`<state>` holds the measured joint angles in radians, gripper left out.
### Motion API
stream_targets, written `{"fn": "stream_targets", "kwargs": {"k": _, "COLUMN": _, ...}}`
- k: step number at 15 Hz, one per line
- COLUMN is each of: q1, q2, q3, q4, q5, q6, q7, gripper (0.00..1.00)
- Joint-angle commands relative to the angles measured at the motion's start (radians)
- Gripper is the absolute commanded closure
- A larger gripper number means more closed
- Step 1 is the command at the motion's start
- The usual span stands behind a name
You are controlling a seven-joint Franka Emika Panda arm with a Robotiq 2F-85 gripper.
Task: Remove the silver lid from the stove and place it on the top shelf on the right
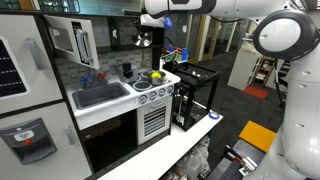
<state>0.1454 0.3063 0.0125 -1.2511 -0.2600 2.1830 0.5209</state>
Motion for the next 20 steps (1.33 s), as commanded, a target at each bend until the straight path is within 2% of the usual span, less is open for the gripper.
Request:
{"fn": "stream_targets", "kwargs": {"k": 1, "q1": -0.003, "q2": 0.037, "q3": -0.015, "q4": 0.022, "q5": -0.018, "q6": 0.056, "q7": 0.025, "gripper": 0.99}}
{"fn": "stream_targets", "kwargs": {"k": 13, "q1": 0.006, "q2": 0.093, "q3": -0.044, "q4": 0.033, "q5": -0.029, "q6": 0.12, "q7": 0.054, "gripper": 0.99}}
{"fn": "stream_targets", "kwargs": {"k": 14, "q1": 0.007, "q2": 0.095, "q3": -0.046, "q4": 0.034, "q5": -0.032, "q6": 0.121, "q7": 0.058, "gripper": 0.73}}
{"fn": "stream_targets", "kwargs": {"k": 16, "q1": 0.008, "q2": 0.094, "q3": -0.048, "q4": 0.034, "q5": -0.047, "q6": 0.122, "q7": 0.071, "gripper": 0.65}}
{"fn": "stream_targets", "kwargs": {"k": 20, "q1": 0.016, "q2": 0.08, "q3": -0.05, "q4": 0.026, "q5": -0.097, "q6": 0.117, "q7": 0.104, "gripper": 0.38}}
